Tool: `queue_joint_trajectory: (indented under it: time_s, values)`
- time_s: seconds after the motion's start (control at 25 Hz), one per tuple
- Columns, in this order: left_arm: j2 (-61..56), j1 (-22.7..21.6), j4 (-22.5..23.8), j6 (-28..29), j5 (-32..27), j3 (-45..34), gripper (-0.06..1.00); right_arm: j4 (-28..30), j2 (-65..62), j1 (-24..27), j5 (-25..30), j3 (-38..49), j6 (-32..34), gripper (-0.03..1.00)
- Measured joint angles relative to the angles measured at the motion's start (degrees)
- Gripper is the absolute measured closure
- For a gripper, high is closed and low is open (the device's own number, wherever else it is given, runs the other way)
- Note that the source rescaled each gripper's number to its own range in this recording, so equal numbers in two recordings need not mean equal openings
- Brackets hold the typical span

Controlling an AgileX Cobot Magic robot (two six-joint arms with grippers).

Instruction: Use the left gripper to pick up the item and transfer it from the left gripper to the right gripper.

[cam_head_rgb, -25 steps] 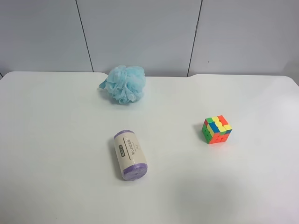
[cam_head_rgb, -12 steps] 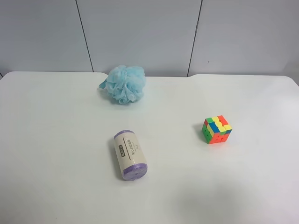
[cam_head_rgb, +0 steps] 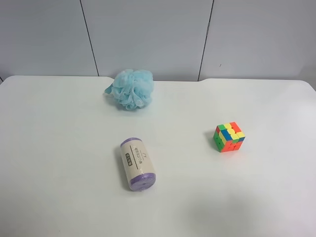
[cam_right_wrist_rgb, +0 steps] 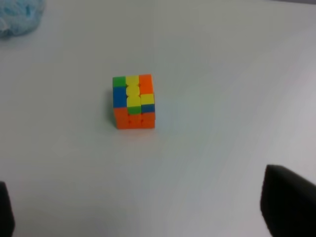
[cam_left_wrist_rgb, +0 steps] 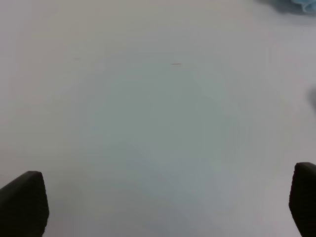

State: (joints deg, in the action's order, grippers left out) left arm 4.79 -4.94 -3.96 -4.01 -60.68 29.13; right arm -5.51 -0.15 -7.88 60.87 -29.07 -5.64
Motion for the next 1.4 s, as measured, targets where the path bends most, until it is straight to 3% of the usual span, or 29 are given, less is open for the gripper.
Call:
queue_joint_trajectory:
  time_s: [0.36, 1.4]
  values:
    - [0.00, 0.00, 0.00, 0.00, 0.00, 0.00, -0.05, 0.00, 0.00, 5.55, 0.00, 0.00, 0.00, -0.03]
    - [0.00, 0.00, 0.00, 0.02, 0.00, 0.00, -0.05, 0.00, 0.00, 5.67, 0.00, 0.00, 0.00, -0.03]
